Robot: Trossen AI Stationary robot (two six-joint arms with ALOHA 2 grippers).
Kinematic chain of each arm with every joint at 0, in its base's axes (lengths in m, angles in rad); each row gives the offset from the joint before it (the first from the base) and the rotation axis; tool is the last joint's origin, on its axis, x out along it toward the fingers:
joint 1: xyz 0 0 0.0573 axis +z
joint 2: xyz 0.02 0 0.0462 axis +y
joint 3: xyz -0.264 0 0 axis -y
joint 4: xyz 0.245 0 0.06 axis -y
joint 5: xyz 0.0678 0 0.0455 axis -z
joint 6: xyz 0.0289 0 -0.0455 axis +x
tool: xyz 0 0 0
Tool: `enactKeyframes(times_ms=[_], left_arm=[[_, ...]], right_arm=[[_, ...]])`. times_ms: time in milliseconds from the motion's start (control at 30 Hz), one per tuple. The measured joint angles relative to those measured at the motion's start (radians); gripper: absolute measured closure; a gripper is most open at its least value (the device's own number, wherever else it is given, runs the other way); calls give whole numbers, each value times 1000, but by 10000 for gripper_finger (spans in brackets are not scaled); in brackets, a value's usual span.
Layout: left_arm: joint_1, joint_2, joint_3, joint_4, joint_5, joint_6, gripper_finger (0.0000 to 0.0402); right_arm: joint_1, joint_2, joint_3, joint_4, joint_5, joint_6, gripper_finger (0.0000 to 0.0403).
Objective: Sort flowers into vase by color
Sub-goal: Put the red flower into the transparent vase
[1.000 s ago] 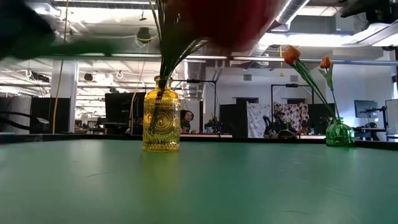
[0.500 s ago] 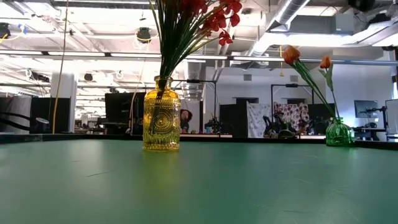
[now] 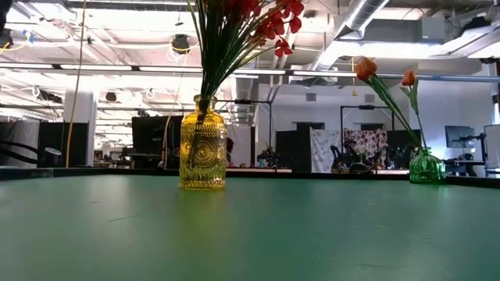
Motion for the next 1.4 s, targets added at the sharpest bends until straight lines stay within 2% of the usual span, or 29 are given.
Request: enactKeyframes(times_ms=[133,333,600,700,933,1067,1300,1400], left_arm=[[51,40,158,-122,100,-10,401],[133,37,168,-198,257,3,401],[270,30,169,-249,705,2,401],[307,4,169,-234,804,24,401],[366,-4,168,-257,748,33,401],[373,-8,169,-271,622,81,401],[377,23,169,-253,396,79,401],[379,30,170,-238,356,55,401]], right_arm=[[11,-7,0,29,3,-35,232],[9,10,0,84,7,-28,232],[9,75,0,171,8,-28,232],[5,96,0,225,15,-34,232],[-27,137,0,289,67,-113,232],[-28,130,0,249,66,-183,232],[-27,98,0,242,57,-330,232],[-23,93,0,240,32,-373,232]])
